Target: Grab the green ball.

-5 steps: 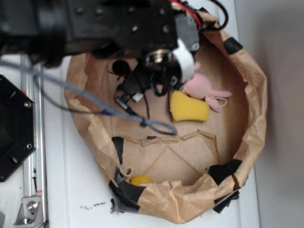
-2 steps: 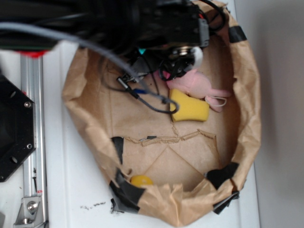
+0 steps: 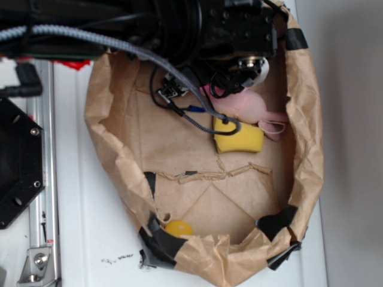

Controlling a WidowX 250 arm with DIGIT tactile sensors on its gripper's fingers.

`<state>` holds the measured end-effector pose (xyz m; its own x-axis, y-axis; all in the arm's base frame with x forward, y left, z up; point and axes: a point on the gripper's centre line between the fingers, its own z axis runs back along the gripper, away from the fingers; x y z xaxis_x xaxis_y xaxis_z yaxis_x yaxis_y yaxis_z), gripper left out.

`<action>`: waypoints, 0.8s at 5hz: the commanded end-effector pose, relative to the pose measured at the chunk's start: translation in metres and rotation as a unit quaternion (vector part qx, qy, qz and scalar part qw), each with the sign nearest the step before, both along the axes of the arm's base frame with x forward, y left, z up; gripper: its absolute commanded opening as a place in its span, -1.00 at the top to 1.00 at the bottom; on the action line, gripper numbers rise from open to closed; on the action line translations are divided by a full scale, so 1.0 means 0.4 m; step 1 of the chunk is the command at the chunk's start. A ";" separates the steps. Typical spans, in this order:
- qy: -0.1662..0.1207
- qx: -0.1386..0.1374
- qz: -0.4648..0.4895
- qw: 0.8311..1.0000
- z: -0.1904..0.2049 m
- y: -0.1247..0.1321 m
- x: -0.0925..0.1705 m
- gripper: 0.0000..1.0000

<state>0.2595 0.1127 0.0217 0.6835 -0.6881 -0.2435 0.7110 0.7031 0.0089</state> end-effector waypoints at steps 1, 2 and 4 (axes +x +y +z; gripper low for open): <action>-0.079 -0.081 -0.028 0.993 0.227 -0.144 0.018 1.00; -0.129 -0.098 -0.053 0.985 0.358 -0.255 0.019 1.00; -0.200 -0.140 0.084 0.966 0.419 -0.270 0.021 1.00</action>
